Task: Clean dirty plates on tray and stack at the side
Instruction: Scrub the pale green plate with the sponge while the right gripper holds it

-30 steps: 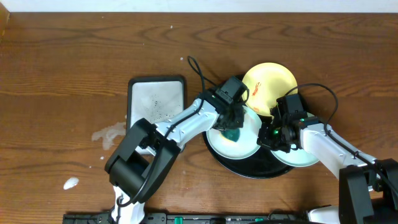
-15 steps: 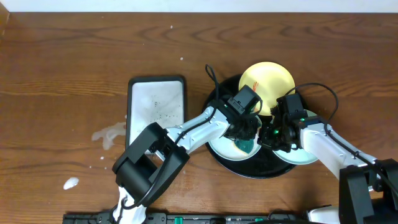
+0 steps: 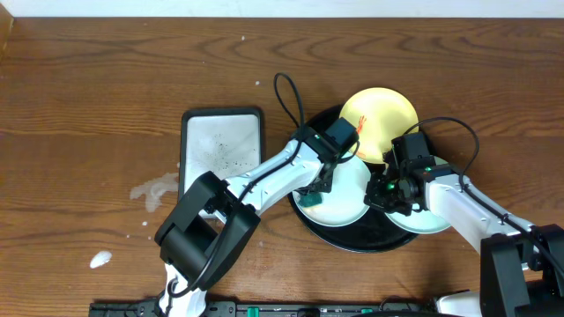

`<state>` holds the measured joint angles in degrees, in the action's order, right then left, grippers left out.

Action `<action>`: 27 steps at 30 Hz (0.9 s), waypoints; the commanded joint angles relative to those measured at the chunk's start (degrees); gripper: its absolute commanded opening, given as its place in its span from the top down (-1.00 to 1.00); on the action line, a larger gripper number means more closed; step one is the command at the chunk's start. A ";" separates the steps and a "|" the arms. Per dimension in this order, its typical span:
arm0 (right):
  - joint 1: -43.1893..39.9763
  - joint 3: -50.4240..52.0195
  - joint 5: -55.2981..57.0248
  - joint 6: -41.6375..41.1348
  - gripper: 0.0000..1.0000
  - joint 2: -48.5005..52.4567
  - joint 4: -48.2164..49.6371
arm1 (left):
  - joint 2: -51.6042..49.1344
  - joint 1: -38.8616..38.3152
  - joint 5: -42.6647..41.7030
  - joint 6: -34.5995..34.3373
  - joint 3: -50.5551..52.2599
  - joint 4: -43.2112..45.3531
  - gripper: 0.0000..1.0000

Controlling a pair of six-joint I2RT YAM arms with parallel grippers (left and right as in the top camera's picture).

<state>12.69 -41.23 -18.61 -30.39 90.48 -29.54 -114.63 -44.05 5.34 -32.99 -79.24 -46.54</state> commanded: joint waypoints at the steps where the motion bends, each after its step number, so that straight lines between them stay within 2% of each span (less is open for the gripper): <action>1: -0.59 0.96 5.14 0.66 0.98 1.25 -1.09 | -3.02 1.99 15.52 0.31 0.50 -2.47 0.85; 3: -0.59 0.96 5.14 0.66 0.98 1.25 -1.11 | -3.04 1.99 14.43 -0.83 0.46 -1.44 0.85; 5: -0.59 0.96 5.16 0.66 0.98 1.25 -1.07 | -3.04 1.99 8.00 -0.87 0.46 1.18 0.85; 10: -0.59 0.96 5.11 0.66 0.98 1.25 -1.11 | -3.30 1.38 -21.07 -1.27 1.27 13.20 0.85; 12: -0.59 0.96 5.11 0.66 0.98 1.25 -1.14 | -3.69 0.33 -26.56 -3.13 1.49 16.87 0.85; 20: -0.59 0.96 5.11 0.66 0.97 1.25 -1.51 | -5.38 -5.07 -29.68 -3.76 1.51 18.75 0.85; 27: -0.59 0.96 5.11 0.66 0.98 1.25 -1.53 | -5.42 -5.68 -30.32 -3.26 1.51 11.87 0.85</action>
<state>12.58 -41.45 -18.09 -30.39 90.48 -30.24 -117.12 -48.53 -20.34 -35.99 -79.26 -30.55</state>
